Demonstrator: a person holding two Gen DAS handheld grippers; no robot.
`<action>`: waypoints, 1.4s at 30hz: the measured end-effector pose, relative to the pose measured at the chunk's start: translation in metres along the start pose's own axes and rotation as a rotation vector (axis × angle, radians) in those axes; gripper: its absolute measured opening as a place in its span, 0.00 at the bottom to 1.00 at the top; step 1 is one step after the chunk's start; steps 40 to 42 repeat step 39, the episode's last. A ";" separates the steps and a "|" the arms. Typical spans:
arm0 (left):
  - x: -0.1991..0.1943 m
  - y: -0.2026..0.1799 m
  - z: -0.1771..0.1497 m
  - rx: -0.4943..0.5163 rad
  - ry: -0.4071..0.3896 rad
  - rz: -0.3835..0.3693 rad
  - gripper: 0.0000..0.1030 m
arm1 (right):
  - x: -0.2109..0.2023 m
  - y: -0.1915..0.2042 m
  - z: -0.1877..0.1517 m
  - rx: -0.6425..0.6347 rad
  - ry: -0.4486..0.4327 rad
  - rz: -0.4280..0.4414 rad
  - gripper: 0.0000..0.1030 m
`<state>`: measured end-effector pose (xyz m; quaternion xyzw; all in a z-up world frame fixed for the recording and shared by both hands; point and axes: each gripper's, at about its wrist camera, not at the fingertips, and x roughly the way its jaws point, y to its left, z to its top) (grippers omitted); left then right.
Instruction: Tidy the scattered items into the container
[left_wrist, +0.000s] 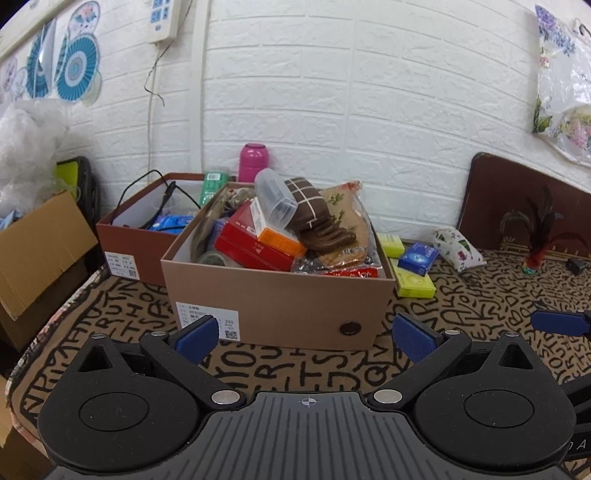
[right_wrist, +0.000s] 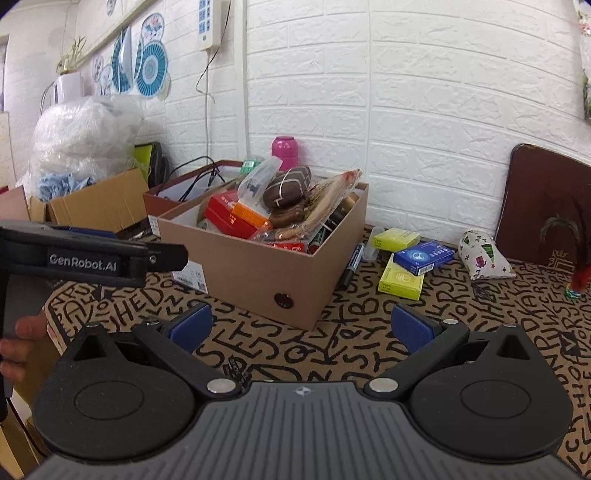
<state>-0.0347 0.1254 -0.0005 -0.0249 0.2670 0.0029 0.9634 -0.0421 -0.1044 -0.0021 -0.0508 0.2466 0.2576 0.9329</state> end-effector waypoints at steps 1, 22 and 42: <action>0.003 0.000 0.000 0.002 0.009 0.001 1.00 | 0.001 0.000 0.000 0.001 0.006 -0.004 0.99; 0.036 0.020 0.011 -0.034 0.082 0.030 1.00 | 0.026 0.017 0.014 -0.080 0.075 -0.026 0.99; 0.046 0.021 0.013 -0.016 0.118 0.024 1.00 | 0.037 0.025 0.018 -0.092 0.097 -0.035 0.99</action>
